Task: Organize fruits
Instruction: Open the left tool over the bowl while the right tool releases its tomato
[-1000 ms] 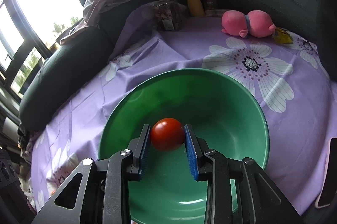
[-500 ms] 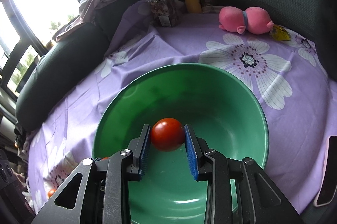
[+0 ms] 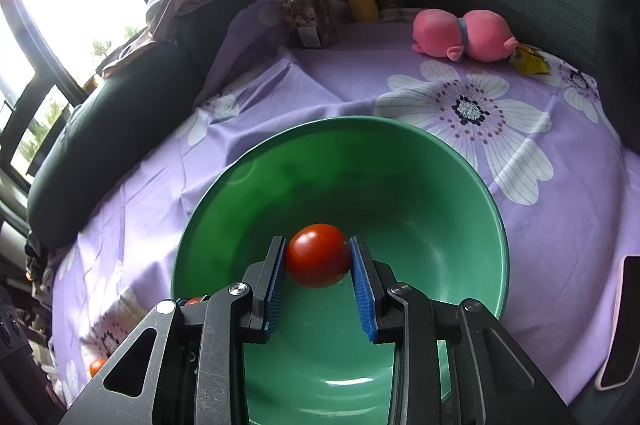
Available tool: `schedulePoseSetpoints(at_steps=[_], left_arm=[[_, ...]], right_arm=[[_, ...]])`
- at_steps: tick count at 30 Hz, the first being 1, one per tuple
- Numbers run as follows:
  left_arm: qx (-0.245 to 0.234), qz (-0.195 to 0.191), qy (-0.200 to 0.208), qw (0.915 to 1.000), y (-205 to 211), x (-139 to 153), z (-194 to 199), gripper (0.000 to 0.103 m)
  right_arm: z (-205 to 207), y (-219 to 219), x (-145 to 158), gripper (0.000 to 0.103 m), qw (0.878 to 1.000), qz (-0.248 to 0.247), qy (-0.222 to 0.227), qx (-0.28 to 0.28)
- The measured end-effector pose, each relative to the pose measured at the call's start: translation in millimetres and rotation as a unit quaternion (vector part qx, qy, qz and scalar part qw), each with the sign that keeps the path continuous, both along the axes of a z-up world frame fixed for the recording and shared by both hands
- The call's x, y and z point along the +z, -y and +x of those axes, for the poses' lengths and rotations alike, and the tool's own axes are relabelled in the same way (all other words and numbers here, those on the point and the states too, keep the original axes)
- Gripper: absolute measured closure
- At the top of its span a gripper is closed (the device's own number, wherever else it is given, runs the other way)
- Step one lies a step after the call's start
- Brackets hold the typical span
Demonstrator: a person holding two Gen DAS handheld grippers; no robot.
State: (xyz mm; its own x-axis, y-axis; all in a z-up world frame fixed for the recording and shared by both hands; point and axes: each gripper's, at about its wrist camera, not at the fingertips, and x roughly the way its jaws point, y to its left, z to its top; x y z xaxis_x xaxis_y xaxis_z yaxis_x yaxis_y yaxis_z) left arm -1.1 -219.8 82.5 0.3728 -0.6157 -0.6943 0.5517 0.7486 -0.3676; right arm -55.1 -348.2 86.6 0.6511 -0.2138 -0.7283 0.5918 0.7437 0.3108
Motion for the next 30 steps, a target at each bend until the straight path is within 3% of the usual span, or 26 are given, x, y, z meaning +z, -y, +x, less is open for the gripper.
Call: schedulePoseSetpoints(at_steps=[6,9,11,13,16,19,25,30], left_arm=[[0.004,-0.005,-0.004,1.0,-2,1,2,0.073],[0.008,-0.002,0.008,0.9999,-7,5,0,0.061],[0.011,0.0,0.02,0.9997,-11,11,-2,0.053],[0.028,0.008,0.03,0.9991,-18,16,-3,0.048],[0.039,0.01,0.037,0.9985,-34,25,-5,0.046],[0.066,0.004,0.048,0.9967,-62,38,-6,0.032],[0.177,-0.014,0.031,0.9836,-142,53,-7,0.022],[0.258,-0.041,0.008,0.9653,-204,30,-17,0.017]], right_arm=[[0,0,0,0.069,1.0,-0.001,0.002,-0.003],[-2,-1,4,0.069,1.0,-0.008,0.016,-0.002],[-4,-2,7,0.06,1.0,-0.013,0.026,0.002],[-5,-3,9,0.041,0.999,-0.014,0.038,0.002],[-4,-5,10,0.038,0.999,-0.008,0.052,0.011],[3,-11,9,0.038,0.999,-0.018,0.04,0.016],[19,-23,-4,0.038,0.998,-0.065,-0.02,0.015],[26,-27,-12,0.038,0.994,-0.093,-0.055,0.008]])
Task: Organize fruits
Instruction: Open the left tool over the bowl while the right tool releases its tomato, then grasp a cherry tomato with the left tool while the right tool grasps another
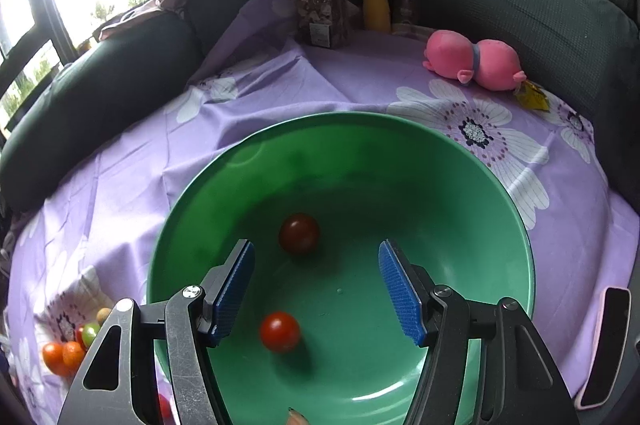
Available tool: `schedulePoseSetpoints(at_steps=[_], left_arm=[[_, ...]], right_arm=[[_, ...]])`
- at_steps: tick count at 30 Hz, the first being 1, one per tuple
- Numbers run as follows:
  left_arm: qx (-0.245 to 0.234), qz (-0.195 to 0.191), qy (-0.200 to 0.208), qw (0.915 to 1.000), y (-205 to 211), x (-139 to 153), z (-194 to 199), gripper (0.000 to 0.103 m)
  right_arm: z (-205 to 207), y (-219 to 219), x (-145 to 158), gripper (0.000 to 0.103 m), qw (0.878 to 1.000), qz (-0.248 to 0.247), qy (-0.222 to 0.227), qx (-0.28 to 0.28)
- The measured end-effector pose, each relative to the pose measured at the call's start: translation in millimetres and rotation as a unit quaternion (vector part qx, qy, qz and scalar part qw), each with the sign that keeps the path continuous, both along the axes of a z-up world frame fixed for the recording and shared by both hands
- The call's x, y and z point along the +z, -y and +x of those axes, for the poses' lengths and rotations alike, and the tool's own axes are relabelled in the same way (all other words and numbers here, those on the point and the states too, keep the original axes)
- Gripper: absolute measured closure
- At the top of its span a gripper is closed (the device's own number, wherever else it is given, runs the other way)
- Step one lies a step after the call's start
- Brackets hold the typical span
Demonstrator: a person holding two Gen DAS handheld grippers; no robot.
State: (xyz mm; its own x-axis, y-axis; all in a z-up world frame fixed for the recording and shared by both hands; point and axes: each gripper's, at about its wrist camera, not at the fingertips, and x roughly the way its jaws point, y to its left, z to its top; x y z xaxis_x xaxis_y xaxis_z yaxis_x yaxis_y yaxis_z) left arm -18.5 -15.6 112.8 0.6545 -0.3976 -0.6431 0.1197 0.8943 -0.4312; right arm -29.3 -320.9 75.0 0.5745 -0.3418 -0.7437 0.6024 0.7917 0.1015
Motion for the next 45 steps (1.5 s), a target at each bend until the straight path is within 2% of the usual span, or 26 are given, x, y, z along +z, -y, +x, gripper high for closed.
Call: schedulePoseSetpoints(at_steps=[4,6,9,14,16,18,22,24,26,27,30,31,32,35,41,45], left_arm=[[0.031,0.022,-0.02,0.9991,-19,-20,5,0.017],[0.042,0.02,-0.039,0.9981,-26,-27,11,0.017],[0.055,0.015,-0.041,0.9975,-38,-30,11,0.017],[0.065,0.033,-0.046,0.9963,-44,-33,12,0.017],[0.064,0.034,-0.052,0.996,-47,-36,14,0.017],[0.065,0.031,-0.059,0.9957,-50,-39,16,0.017],[0.079,0.037,-0.068,0.9939,-56,-43,18,0.017],[0.079,0.031,-0.068,0.9941,-57,-44,19,0.018],[0.073,0.024,-0.072,0.9944,-55,-42,23,0.021],[0.067,0.02,-0.072,0.9949,-53,-40,27,0.023],[0.039,0.005,-0.07,0.9967,-40,-36,41,0.033],[0.025,0.002,-0.075,0.9969,-35,-36,48,0.039],[0.013,0.003,-0.082,0.9966,-28,-38,54,0.047],[-0.003,0.021,-0.104,0.9943,-11,-48,68,0.056],[-0.033,0.07,-0.124,0.9892,16,-62,91,0.06],[-0.043,0.072,-0.142,0.9864,20,-72,102,0.061]], right_arm=[[1,-13,3,0.038,0.999,-0.045,-0.011,0.002],[2,-19,4,0.038,0.998,-0.059,-0.021,0.008],[0,-31,7,0.038,0.997,-0.073,-0.03,0.027],[-5,-58,21,0.038,0.993,-0.09,-0.006,0.079],[-12,-68,32,0.038,0.992,-0.077,0.026,0.101],[-15,-76,40,0.038,0.989,-0.04,0.053,0.134],[-7,-97,37,0.038,0.971,0.05,0.067,0.225],[1,-112,31,0.038,0.964,0.069,0.051,0.253],[7,-124,24,0.039,0.962,0.075,0.03,0.261],[10,-128,20,0.043,0.961,0.073,0.018,0.265],[14,-138,7,0.053,0.958,0.071,-0.018,0.278],[16,-139,2,0.055,0.956,0.076,-0.032,0.282],[16,-138,-3,0.056,0.954,0.082,-0.045,0.286],[17,-134,-14,0.056,0.951,0.089,-0.076,0.286],[18,-137,-23,0.059,0.943,0.089,-0.108,0.301],[19,-138,-29,0.059,0.94,0.085,-0.132,0.303]])
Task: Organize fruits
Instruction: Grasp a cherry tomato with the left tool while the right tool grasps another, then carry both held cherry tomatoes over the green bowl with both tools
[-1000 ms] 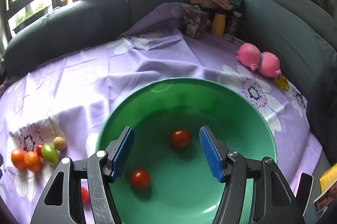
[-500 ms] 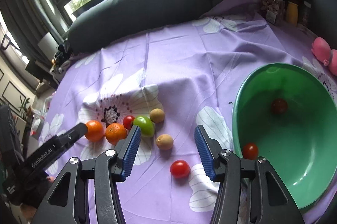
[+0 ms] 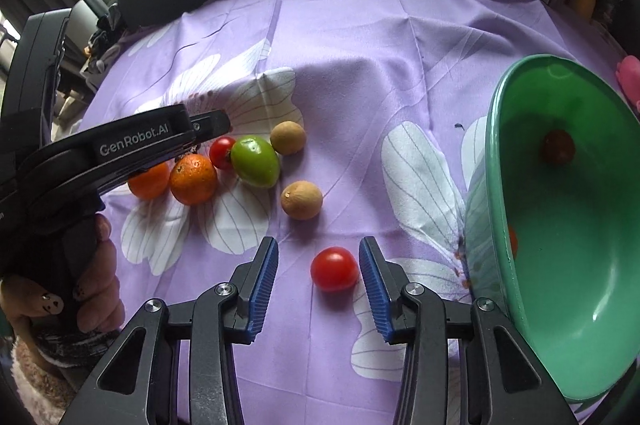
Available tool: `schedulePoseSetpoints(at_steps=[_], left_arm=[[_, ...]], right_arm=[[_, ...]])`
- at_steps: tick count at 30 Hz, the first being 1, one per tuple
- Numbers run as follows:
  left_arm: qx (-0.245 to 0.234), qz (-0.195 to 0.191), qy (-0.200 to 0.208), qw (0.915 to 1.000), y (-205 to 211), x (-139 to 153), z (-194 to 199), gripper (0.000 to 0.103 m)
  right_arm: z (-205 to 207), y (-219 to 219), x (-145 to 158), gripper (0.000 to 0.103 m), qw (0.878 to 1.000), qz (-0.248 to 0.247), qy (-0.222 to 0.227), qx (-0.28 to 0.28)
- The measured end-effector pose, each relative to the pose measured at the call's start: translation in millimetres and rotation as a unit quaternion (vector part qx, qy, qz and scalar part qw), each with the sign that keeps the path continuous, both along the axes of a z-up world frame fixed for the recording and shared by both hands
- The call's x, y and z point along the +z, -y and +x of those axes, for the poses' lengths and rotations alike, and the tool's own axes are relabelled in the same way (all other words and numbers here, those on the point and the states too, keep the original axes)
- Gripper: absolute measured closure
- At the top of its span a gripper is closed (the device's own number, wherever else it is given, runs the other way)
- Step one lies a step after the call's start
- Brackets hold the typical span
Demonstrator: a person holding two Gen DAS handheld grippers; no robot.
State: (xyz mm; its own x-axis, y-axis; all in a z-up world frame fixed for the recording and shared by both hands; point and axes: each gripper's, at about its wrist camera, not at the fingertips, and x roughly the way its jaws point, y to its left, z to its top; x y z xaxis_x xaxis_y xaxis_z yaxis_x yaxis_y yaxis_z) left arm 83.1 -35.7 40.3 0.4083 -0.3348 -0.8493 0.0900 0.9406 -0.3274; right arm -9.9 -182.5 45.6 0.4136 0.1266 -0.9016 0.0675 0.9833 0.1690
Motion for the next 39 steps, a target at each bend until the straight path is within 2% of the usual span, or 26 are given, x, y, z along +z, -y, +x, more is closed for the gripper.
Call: schedulePoseSetpoints(at_steps=[4,11,17,26,39], left_arm=[[0.0,0.014,0.001,0.9999,3,-4,4,0.062],[-0.002,0.047,-0.005,0.9989,9,-13,11,0.075],[-0.01,0.06,0.003,0.9982,13,-17,12,0.075],[0.007,0.029,0.01,0.9995,5,-13,8,0.077],[0.025,0.003,0.057,0.9981,-4,19,-16,0.077]], right_arm=[[0,-1,-7,0.059,1.0,-0.02,-0.018,0.004],[-2,-3,-14,0.059,0.998,-0.047,-0.034,0.012],[0,-7,-21,0.072,0.997,-0.063,-0.041,0.024],[3,-11,-17,0.074,0.997,-0.062,-0.025,0.023],[7,-10,-7,0.074,0.999,-0.034,0.008,0.017]])
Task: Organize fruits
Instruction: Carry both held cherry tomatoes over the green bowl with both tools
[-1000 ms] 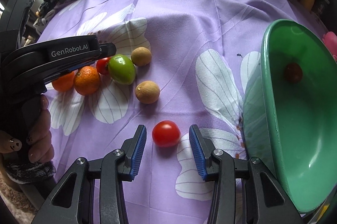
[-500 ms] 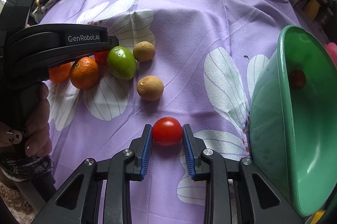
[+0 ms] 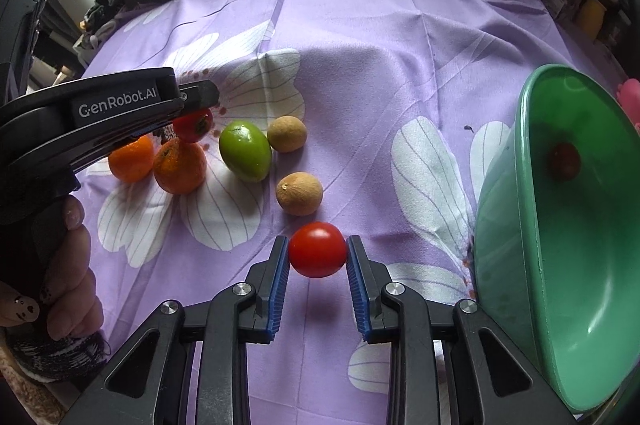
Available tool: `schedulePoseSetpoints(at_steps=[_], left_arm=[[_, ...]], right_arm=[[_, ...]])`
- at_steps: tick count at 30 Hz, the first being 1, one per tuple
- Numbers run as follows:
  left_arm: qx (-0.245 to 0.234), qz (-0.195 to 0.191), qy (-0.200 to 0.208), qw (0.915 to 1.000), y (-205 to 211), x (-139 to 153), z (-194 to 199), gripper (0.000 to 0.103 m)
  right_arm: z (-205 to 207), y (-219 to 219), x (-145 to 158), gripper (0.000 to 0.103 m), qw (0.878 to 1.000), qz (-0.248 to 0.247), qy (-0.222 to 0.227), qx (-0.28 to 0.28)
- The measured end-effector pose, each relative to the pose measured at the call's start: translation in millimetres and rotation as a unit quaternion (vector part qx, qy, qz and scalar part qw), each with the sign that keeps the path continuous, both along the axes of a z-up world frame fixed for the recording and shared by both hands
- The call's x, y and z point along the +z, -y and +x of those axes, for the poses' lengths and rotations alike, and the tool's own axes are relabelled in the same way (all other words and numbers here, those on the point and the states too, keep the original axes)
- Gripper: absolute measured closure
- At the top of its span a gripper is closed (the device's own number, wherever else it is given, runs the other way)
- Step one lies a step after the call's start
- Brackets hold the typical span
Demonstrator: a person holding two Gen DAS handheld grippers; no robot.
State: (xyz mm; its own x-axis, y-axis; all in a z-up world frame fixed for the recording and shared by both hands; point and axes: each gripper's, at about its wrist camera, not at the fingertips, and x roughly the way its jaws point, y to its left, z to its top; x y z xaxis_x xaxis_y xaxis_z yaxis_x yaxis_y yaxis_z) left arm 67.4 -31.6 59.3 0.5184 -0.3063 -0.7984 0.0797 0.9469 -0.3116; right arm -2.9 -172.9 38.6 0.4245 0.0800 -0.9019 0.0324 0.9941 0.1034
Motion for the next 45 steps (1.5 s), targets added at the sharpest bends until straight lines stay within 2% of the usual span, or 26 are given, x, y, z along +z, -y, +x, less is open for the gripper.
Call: schedulePoseSetpoints(at_steps=[9,16,26,45], left_arm=[[0.009,-0.027,0.03,0.9991,-9,22,-22,0.077],[0.007,-0.031,0.041,0.9987,-7,28,-36,0.077],[-0.004,-0.042,0.05,0.9978,-7,36,-49,0.077],[-0.049,-0.05,0.089,0.9935,18,57,-76,0.077]], right_arm=[[-5,8,18,0.074,0.998,0.027,0.05,-0.021],[-5,13,25,0.073,0.996,0.041,0.074,-0.033],[-11,29,38,0.073,0.988,0.099,0.112,-0.045],[-31,58,63,0.073,0.97,0.113,0.19,-0.101]])
